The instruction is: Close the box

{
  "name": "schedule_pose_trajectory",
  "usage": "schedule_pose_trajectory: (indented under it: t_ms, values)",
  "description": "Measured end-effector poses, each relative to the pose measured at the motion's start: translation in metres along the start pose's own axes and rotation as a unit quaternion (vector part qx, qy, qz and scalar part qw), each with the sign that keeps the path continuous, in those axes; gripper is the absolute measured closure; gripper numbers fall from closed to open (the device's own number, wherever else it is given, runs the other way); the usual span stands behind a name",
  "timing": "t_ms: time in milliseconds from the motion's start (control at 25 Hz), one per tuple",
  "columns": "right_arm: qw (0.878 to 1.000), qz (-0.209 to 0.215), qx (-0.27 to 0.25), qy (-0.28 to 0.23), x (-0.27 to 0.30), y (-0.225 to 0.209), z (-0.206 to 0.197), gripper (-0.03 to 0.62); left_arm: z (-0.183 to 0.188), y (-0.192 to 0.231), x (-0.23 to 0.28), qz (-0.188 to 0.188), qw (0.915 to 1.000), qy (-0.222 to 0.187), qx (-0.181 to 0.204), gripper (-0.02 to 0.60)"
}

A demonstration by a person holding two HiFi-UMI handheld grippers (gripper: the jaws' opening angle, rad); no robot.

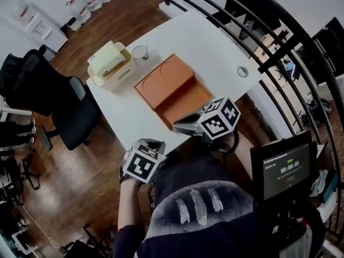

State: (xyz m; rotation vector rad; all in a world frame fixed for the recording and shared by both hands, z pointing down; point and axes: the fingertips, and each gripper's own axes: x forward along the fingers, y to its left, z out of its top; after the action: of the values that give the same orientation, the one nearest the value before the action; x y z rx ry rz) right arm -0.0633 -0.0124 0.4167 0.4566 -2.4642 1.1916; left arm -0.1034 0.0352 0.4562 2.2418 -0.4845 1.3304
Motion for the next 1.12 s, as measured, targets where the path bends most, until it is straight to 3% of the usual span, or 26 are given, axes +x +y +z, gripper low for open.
schedule_pose_trajectory:
  t_ms: [240, 440, 800, 1120]
  values:
    - [0.996, 0.056, -0.028, 0.071, -0.024, -0.015, -0.015, 0.589, 0.022, -0.019, 0.006, 0.053, 0.9947, -0.003, -0.088, 0.566]
    - [0.993, 0.064, -0.031, 0.092, -0.027, -0.023, -0.026, 0.589, 0.010, -0.040, 0.021, 0.051, 0.9912, 0.009, -0.122, 0.566]
    - [0.994, 0.017, -0.027, 0.105, -0.025, -0.048, -0.030, 0.589, 0.019, -0.023, 0.049, 0.032, 0.9931, -0.012, -0.112, 0.566]
    - [0.993, -0.010, -0.034, 0.111, -0.023, -0.053, -0.032, 0.589, 0.010, -0.020, 0.051, 0.023, 0.9948, 0.004, -0.099, 0.566]
